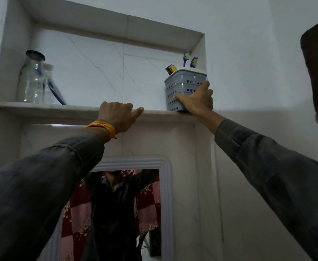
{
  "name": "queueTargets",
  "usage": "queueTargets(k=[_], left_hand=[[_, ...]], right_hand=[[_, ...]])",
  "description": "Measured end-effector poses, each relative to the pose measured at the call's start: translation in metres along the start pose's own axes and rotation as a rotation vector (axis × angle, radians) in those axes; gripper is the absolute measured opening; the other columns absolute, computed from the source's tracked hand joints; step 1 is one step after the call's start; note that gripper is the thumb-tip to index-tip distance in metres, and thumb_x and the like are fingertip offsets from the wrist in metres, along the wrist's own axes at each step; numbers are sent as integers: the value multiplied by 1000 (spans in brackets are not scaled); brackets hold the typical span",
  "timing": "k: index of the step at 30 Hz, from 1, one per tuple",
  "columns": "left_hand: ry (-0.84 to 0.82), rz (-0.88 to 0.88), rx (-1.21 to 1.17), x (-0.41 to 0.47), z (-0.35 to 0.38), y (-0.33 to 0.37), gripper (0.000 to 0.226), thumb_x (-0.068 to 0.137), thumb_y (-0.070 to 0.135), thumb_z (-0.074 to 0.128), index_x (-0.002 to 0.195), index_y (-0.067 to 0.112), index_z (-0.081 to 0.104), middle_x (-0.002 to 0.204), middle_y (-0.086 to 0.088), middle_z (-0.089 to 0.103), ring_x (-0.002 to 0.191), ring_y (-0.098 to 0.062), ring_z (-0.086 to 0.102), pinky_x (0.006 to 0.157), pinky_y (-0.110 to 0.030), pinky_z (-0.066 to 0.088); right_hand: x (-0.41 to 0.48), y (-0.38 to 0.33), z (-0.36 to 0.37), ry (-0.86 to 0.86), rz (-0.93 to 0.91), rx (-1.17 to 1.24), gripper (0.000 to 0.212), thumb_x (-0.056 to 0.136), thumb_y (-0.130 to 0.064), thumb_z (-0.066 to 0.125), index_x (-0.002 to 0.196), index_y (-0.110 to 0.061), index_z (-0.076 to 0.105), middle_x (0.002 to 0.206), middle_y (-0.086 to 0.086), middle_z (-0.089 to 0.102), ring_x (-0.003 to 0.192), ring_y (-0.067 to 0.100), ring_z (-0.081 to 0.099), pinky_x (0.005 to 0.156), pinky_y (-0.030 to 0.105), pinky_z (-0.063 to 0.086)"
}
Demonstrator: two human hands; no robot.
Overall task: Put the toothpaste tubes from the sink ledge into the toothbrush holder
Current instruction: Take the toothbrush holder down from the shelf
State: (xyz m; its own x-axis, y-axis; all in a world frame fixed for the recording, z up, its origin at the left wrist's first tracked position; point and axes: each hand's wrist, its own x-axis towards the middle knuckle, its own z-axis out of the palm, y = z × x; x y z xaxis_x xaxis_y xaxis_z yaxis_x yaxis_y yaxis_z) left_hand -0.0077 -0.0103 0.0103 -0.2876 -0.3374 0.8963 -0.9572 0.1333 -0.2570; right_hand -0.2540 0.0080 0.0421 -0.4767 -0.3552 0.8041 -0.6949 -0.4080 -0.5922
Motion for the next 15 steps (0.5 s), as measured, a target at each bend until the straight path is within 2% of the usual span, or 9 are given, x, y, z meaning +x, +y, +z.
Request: queueTargets(k=[3, 8, 10, 12, 13, 15], left_hand=[[-10, -10, -15, -9, -4, 2, 62, 99, 60, 21, 102, 10, 57, 91, -14, 67, 80, -31, 58, 87, -45, 43], [95, 8, -64, -38, -7, 10, 58, 97, 59, 34, 113, 8, 56, 104, -19, 65, 97, -37, 59, 92, -49, 42], [105, 17, -93, -50, -7, 11, 58, 94, 58, 38, 119, 8, 54, 112, -20, 63, 105, -38, 57, 97, -51, 41], [129, -8, -167, -66, -6, 15, 58, 92, 56, 37, 121, 8, 52, 118, -19, 59, 112, -37, 53, 99, -51, 39], [152, -37, -220, -78, -7, 21, 57, 92, 54, 37, 122, 9, 52, 122, -18, 58, 114, -36, 51, 99, -51, 38], [178, -104, -337, -113, -2, 37, 52, 94, 49, 39, 126, 11, 52, 128, -15, 57, 118, -35, 51, 101, -48, 36]], right_hand=[[-15, -2, -20, 11, -10, 52, 112, 73, -54, 87, 156, -13, 26, 146, 15, 46, 133, 36, 54, 101, 47, 54], [-69, 9, -67, 34, -101, 231, 105, 65, -41, 95, 148, -12, 37, 143, 8, 54, 126, 25, 61, 101, 40, 58], [-100, 23, -81, -18, -90, 313, 96, 65, -35, 97, 141, -15, 42, 136, 3, 61, 119, 18, 64, 95, 34, 61], [-138, 46, -88, -106, -55, 376, 85, 71, -26, 97, 135, -20, 42, 131, -3, 62, 115, 13, 64, 84, 21, 58], [-160, 61, -88, -136, -41, 390, 86, 72, -24, 97, 137, -20, 41, 131, -4, 61, 115, 13, 64, 82, 16, 55], [-209, 98, -82, -192, 9, 404, 99, 68, -22, 100, 146, -14, 39, 133, -4, 58, 118, 14, 63, 83, 14, 53]])
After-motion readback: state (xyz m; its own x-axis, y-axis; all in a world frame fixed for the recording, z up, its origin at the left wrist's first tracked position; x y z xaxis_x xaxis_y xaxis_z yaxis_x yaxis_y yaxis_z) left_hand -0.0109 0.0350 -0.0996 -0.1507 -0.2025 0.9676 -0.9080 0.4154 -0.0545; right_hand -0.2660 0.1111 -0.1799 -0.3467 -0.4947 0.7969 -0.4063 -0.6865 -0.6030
